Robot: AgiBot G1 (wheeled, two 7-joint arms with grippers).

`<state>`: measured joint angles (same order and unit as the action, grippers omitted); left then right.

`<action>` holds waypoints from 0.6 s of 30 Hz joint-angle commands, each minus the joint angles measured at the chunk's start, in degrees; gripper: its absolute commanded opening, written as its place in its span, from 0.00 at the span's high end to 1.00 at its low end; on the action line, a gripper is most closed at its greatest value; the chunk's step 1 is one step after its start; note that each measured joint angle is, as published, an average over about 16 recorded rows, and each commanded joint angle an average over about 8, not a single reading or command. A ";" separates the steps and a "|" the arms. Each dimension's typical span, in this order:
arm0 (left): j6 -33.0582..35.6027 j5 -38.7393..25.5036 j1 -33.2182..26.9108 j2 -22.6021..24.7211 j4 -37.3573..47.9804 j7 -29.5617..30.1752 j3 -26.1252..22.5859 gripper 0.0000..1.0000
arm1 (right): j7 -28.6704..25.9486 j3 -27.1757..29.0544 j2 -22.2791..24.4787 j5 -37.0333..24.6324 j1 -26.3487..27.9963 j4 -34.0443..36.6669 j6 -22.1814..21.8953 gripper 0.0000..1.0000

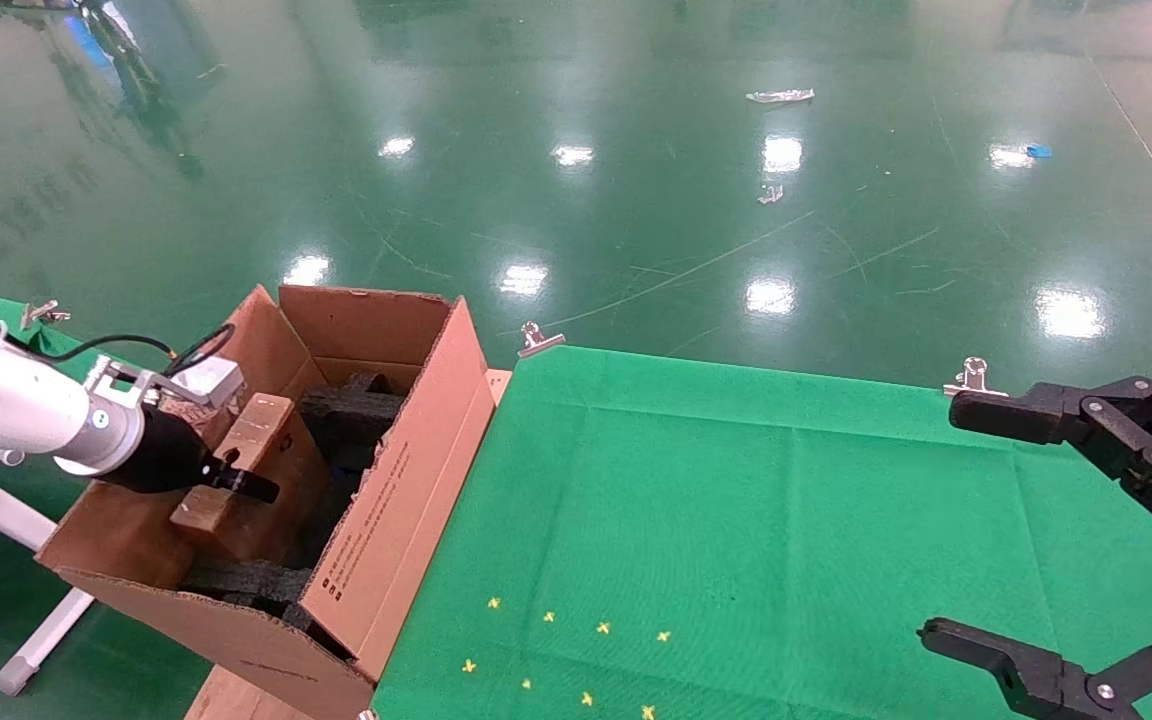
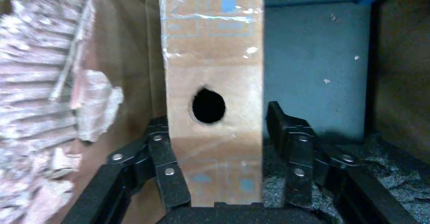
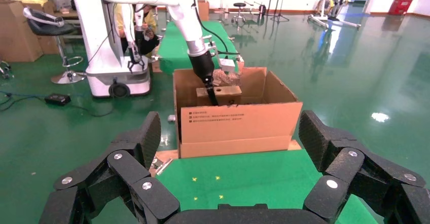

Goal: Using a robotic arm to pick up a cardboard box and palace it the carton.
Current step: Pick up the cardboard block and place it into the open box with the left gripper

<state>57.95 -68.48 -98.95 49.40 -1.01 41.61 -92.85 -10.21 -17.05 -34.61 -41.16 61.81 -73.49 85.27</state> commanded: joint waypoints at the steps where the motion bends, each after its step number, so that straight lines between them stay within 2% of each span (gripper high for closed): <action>1: 0.20 -0.12 -0.41 -0.02 0.28 -0.08 -0.08 0.00 | 0.00 -0.01 0.00 0.00 0.00 0.00 0.00 0.00; 11: 1.57 0.26 -7.06 -1.13 0.05 -2.02 0.22 0.00 | 0.02 -0.04 0.02 0.03 0.01 0.00 -0.02 0.00; 18: 3.45 2.28 -14.52 -2.44 -2.23 -6.45 1.76 0.00 | 0.03 -0.06 0.02 0.04 0.01 0.00 -0.02 0.00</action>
<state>61.03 -66.31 -112.71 47.02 -3.12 35.30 -91.14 -10.18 -17.10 -34.58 -41.12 61.82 -73.49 85.24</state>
